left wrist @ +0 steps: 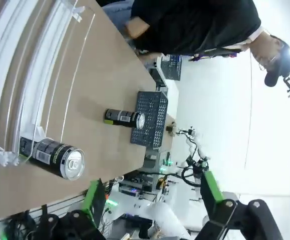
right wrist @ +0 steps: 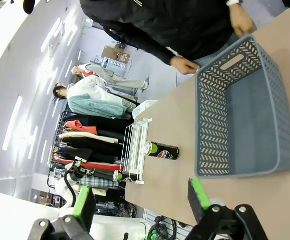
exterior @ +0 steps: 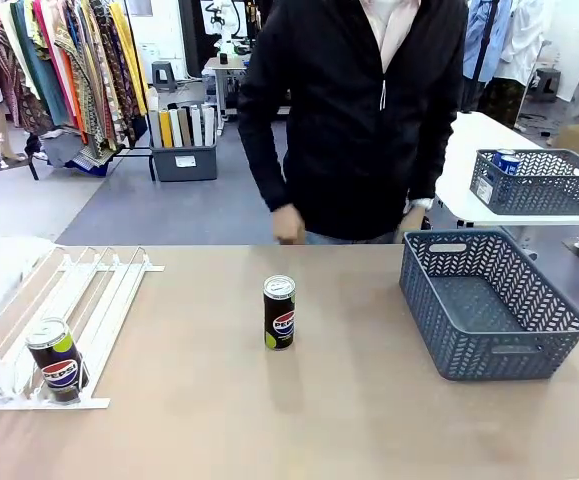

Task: Retrieve and store the cans from the dispenser.
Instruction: Pick up one can from the Automatic Can Dispenser and place it in the middle of the table.

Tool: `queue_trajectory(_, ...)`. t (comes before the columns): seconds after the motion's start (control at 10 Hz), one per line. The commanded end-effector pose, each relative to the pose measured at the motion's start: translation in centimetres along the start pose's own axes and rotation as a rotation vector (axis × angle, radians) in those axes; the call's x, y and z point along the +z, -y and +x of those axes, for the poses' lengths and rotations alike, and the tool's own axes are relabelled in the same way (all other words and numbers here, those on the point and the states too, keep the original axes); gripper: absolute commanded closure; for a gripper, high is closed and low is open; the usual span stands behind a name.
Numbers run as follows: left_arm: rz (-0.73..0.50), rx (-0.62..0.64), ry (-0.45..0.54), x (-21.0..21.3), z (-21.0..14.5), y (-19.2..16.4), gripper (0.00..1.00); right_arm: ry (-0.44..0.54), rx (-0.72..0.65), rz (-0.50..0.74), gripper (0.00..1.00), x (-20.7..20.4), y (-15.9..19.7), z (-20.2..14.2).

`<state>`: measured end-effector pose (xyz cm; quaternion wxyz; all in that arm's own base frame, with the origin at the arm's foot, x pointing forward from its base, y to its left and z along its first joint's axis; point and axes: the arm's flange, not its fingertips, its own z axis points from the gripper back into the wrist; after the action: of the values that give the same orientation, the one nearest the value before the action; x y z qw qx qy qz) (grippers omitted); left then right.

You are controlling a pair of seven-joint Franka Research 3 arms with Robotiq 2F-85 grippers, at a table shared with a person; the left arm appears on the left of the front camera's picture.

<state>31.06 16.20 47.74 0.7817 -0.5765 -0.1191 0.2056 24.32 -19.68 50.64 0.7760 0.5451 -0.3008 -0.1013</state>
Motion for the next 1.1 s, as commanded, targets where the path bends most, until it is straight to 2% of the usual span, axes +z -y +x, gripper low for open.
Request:
queue_trajectory(0.0, 0.076, -0.064, -0.062, -0.91, -1.03, 2.65, 0.00, 0.017, 0.026, 0.024, 0.00, -0.13, -0.19, 0.32)
queue_trajectory(1.0, 0.071, -0.062, -0.052, -1.17, -0.89, 2.62, 0.00, 0.017, 0.026, 0.024, 0.00, -0.13, -0.19, 0.32)
